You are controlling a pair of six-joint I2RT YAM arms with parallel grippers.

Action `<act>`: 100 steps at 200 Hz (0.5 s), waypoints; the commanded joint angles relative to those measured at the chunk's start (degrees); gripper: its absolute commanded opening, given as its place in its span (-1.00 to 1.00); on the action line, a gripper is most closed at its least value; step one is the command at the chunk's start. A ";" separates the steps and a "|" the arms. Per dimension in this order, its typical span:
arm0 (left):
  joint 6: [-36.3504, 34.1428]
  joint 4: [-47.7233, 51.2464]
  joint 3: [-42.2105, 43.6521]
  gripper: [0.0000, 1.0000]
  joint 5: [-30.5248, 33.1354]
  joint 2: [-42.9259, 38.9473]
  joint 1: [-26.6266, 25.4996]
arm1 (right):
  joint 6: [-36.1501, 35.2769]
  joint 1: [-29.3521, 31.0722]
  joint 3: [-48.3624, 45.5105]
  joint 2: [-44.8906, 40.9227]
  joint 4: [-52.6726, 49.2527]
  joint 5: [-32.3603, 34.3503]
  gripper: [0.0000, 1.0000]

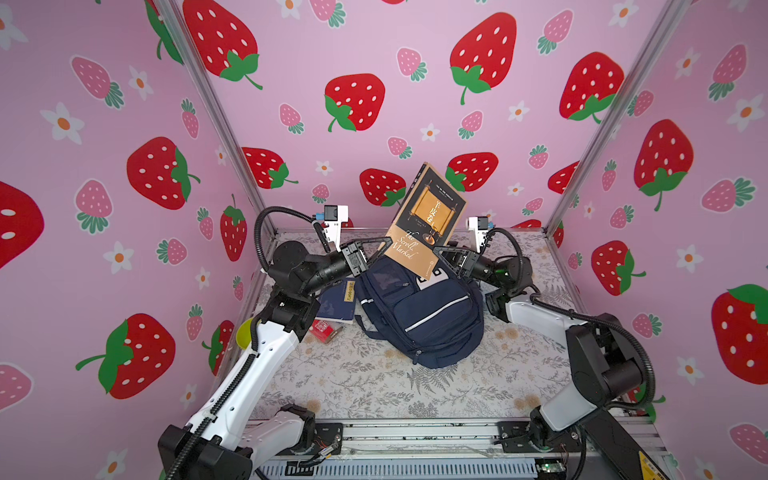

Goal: Pack the student bag
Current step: 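Hold the brown book upright above the backpack with both grippers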

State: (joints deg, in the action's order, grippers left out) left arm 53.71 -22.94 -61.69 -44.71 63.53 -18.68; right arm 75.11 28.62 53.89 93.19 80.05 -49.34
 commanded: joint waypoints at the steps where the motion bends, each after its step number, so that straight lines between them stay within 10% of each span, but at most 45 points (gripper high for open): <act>1: 3.07 -10.42 0.52 -1.00 -0.09 -0.78 -0.87 | 2.99 -0.43 2.75 -0.39 7.11 -1.46 0.82; 48: 6.76 -16.51 4.54 -1.00 1.39 0.37 -0.92 | 6.00 -0.40 3.15 -0.72 11.02 -0.94 0.44; 100: 4.45 -14.07 6.18 -1.00 2.02 0.17 -0.92 | 5.54 -0.49 1.56 -3.43 9.08 -0.30 -0.66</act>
State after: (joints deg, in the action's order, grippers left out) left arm 58.76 -31.11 -55.59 -43.40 65.19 -19.40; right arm 80.03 28.34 55.57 92.86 83.61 -49.76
